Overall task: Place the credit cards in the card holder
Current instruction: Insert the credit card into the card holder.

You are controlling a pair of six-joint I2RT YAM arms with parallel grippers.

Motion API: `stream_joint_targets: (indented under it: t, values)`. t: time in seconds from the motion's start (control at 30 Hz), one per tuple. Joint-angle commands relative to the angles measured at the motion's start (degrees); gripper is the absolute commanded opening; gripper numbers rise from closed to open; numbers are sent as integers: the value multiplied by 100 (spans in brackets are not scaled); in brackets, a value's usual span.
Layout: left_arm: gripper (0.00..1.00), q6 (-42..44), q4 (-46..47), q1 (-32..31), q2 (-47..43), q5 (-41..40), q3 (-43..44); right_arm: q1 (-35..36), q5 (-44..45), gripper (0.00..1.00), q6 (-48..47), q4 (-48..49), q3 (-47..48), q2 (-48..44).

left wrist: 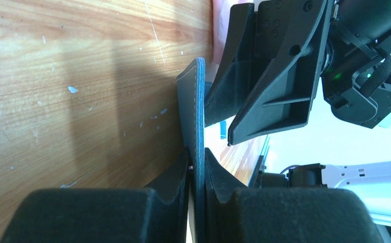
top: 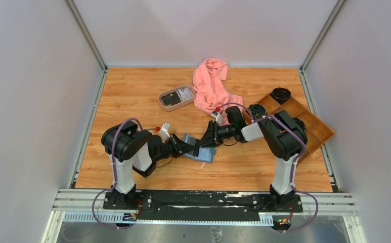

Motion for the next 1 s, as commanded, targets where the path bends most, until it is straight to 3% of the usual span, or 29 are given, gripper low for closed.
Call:
stream_joint_targets:
  t: [0.0, 0.4, 0.97]
  values:
    - [14, 42, 386, -62, 127, 160, 108, 158, -4, 43, 430, 485, -30, 220]
    - [27, 60, 390, -69, 185, 235, 98, 313, -90, 42, 667, 758, 36, 432]
    - [28, 25, 391, -71, 239, 156, 40, 462, -273, 40, 1727, 1985, -50, 685]
